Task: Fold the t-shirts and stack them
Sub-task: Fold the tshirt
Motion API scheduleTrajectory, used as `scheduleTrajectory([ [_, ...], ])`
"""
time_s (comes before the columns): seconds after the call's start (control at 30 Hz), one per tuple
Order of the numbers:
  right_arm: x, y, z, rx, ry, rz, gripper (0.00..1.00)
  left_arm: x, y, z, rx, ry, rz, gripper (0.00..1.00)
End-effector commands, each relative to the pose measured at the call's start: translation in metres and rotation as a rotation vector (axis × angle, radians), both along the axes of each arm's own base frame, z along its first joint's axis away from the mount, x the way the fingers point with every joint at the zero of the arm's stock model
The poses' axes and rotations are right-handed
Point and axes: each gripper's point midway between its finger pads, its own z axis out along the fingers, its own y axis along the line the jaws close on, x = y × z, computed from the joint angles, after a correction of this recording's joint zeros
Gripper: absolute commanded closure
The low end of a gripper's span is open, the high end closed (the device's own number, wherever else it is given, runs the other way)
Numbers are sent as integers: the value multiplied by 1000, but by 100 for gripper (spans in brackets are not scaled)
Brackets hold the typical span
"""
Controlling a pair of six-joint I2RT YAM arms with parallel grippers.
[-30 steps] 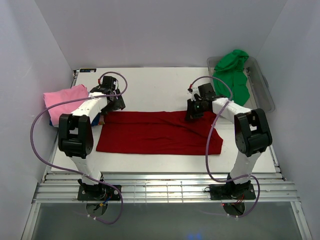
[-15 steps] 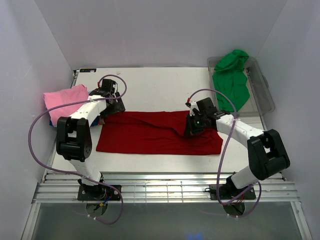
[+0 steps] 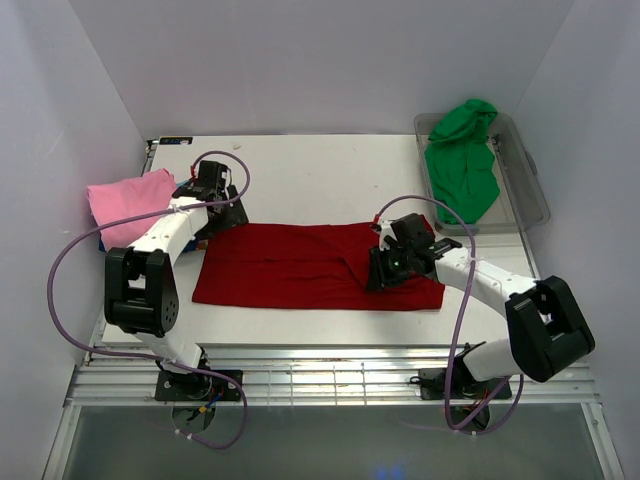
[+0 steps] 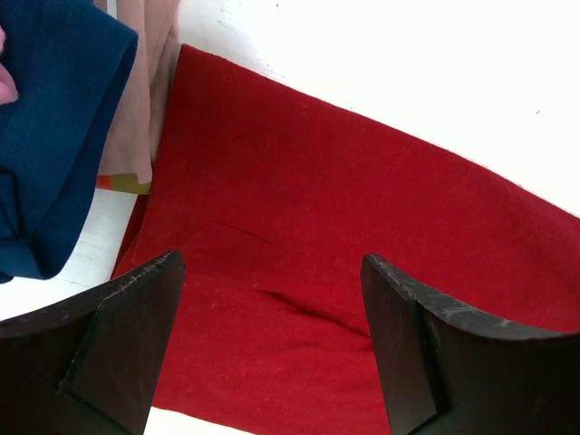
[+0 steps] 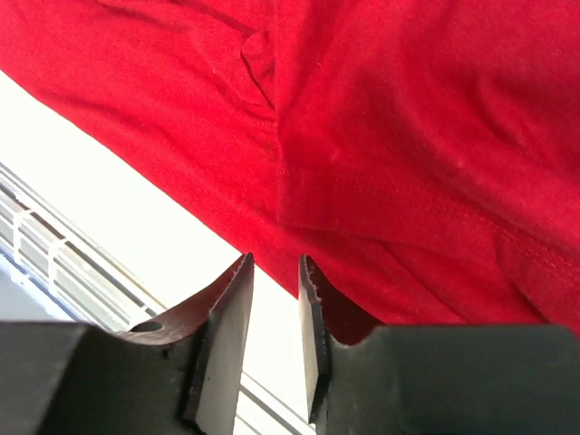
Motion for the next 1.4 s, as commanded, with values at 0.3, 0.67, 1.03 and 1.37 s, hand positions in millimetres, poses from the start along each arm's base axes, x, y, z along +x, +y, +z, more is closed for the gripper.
scheduleTrajectory([
  [0.3,93,-18,61,-166,-253,-260,92,33,-39,17,-39,-59,-65,61],
  [0.67,119,-68,-6,-595,-114,-444,92,20,-60,-41,-14,88,-133,100],
  [1.03,94,-92,-40,-698,-25,-474,92,-32,-38,-91,56,230,-105,100],
  [1.37,117,-84,-63,-747,22,-475,92,-72,-28,-110,62,304,-60,100],
])
